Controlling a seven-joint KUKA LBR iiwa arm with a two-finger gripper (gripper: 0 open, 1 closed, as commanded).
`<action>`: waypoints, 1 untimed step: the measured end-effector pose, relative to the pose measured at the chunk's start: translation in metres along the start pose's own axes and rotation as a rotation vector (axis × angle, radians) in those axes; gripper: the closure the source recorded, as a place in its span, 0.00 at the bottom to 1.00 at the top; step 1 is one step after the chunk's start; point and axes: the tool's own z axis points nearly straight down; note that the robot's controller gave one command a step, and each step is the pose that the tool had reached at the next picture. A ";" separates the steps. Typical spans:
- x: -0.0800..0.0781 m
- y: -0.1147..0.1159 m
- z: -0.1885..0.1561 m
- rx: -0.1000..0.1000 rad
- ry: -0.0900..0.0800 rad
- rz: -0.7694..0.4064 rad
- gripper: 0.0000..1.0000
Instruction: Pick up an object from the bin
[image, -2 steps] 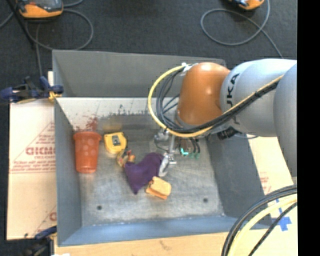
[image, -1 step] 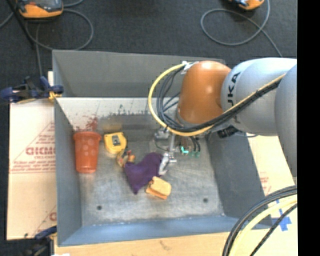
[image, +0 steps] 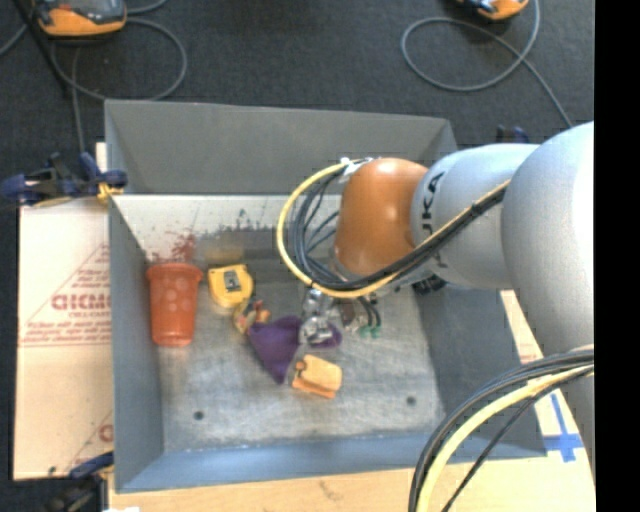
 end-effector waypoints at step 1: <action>0.000 0.000 0.000 0.000 0.000 0.000 1.00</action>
Offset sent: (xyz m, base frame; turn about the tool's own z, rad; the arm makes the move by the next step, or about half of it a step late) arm 0.0170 -0.0455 -0.0106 -0.4060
